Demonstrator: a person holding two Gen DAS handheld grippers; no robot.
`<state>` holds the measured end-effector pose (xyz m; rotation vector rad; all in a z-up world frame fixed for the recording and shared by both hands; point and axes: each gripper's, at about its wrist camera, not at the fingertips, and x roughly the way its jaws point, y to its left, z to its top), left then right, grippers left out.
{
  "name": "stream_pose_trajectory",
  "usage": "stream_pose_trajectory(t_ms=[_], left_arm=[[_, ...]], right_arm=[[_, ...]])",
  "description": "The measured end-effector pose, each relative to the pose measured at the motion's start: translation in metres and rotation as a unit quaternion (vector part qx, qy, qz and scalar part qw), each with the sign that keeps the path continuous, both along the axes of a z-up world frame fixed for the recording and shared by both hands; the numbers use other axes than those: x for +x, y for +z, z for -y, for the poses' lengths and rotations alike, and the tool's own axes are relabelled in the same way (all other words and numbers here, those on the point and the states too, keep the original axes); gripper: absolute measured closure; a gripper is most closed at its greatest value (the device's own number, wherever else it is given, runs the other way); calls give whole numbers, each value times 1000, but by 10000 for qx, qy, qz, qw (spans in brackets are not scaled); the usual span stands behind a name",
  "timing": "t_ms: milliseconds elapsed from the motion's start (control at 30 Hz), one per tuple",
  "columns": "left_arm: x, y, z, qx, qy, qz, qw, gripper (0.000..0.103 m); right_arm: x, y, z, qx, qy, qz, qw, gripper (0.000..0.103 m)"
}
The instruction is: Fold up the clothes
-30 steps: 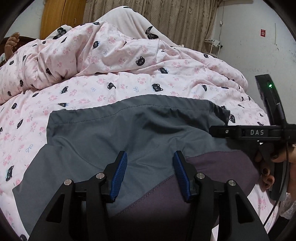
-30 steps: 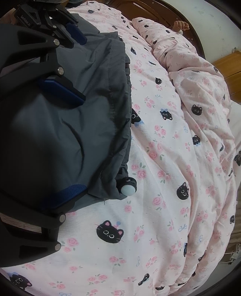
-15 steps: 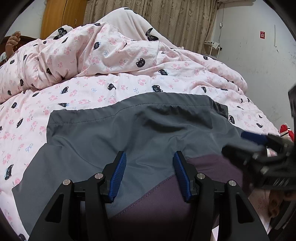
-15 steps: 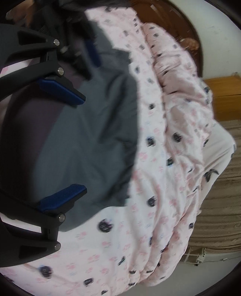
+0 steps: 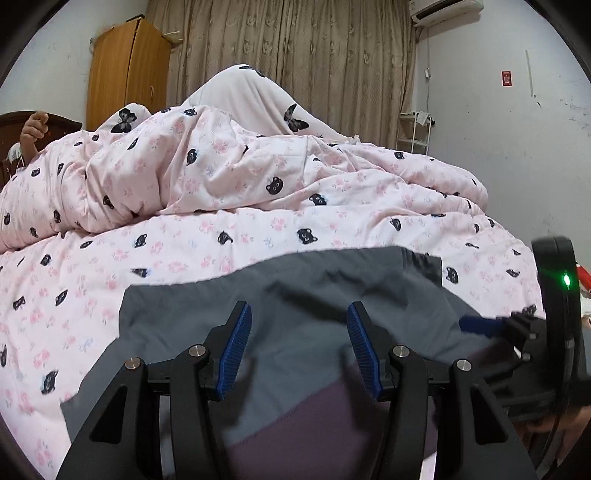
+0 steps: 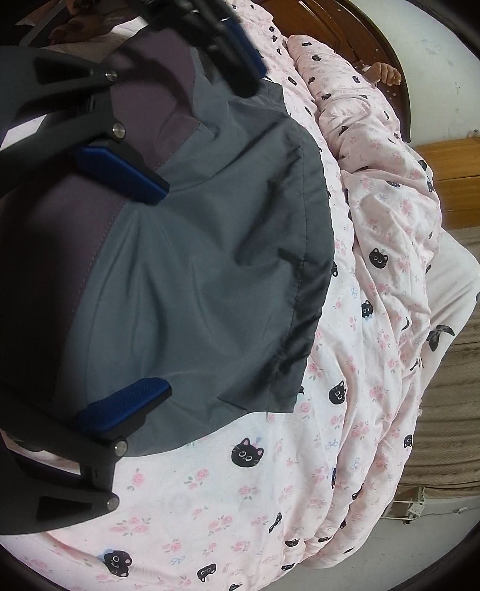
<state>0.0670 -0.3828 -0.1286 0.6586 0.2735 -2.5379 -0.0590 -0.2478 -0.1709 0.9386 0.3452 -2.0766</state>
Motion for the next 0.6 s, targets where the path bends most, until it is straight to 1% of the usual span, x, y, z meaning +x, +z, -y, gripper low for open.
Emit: stream_pose_trajectory(t_ms=[67, 200, 233, 367, 400, 567, 600], left_arm=[[-10, -2, 5, 90, 32, 119, 9999, 54], [-34, -26, 16, 281, 201, 808, 9961, 54], [-36, -30, 17, 314, 226, 875, 9954, 54], [-34, -37, 17, 402, 234, 853, 9953, 54], [-34, -38, 18, 439, 227, 857, 9951, 54], [-34, -38, 20, 489, 205, 843, 9950, 54], [-33, -38, 20, 497, 201, 840, 9950, 54]], right_arm=[[1, 0, 0, 1, 0, -2, 10000, 5], [1, -1, 0, -14, 8, 11, 10000, 5], [1, -1, 0, -8, 8, 14, 10000, 5], [0, 7, -5, -132, 12, 66, 9999, 5], [-2, 11, -12, -251, -80, 146, 9995, 5], [-14, 34, -50, -892, -592, 582, 9925, 5], [-17, 34, -65, -1106, -797, 904, 9865, 5]])
